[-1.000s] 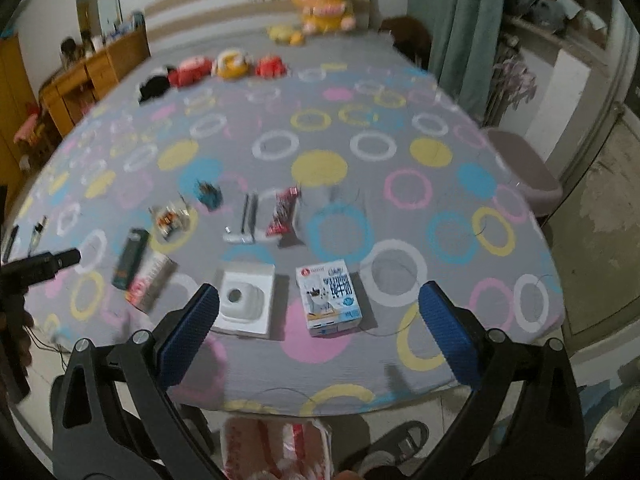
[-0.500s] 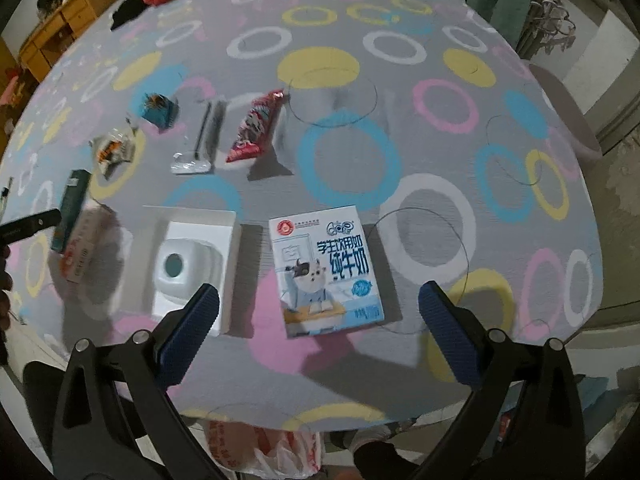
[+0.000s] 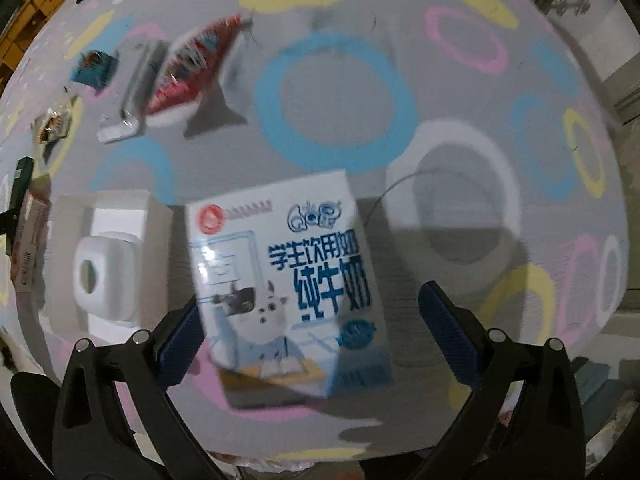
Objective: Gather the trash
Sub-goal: 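Grasp the dark green box with the left tool while the right tool grasps the white milk carton, then lift both held items and carry them toward the white trash bag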
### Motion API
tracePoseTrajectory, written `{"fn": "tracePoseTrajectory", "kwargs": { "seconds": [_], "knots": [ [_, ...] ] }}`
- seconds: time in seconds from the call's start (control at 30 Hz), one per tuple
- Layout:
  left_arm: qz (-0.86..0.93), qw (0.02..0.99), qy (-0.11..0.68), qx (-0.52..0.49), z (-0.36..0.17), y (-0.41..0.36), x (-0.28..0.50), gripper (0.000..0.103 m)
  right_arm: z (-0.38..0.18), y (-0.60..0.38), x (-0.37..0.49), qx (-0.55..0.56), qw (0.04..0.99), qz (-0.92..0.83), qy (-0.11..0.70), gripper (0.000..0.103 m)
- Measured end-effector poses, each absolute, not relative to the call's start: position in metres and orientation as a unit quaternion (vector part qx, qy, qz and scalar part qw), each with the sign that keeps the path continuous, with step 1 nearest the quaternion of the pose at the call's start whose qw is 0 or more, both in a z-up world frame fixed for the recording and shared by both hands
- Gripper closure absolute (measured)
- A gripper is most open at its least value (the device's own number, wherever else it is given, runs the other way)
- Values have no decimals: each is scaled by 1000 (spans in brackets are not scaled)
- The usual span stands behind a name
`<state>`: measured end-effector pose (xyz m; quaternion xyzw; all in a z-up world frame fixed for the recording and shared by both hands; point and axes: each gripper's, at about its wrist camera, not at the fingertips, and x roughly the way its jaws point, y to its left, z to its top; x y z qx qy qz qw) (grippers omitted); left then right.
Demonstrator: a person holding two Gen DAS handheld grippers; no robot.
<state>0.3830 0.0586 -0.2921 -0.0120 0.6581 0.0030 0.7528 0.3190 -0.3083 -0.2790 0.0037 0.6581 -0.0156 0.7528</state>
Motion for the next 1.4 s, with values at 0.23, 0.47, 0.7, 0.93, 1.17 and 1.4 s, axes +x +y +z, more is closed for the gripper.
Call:
{"fn": "tracePoseTrajectory", "kwargs": {
  "seconds": [0.23, 0.47, 0.7, 0.93, 1.17, 1.4],
  "knots": [
    [4, 753, 657, -11, -299, 63, 390, 6, -291, -313, 323, 18, 745, -13, 666, 5],
    [11, 756, 654, -15, -297, 59, 384, 21, -294, -309, 322, 15, 756, -20, 654, 19],
    [13, 764, 644, -36, -281, 65, 376, 68, -284, -311, 315, 30, 770, -24, 637, 41],
    [14, 776, 630, -40, -268, 68, 357, 68, -261, -321, 298, 40, 786, -26, 616, 41],
    [10, 798, 602, -38, -234, 64, 335, 68, -232, -319, 291, 52, 807, -22, 588, 41],
    [6, 817, 576, -25, -208, 40, 300, 68, -220, -317, 272, 47, 818, -17, 573, 41]
  ]
}}
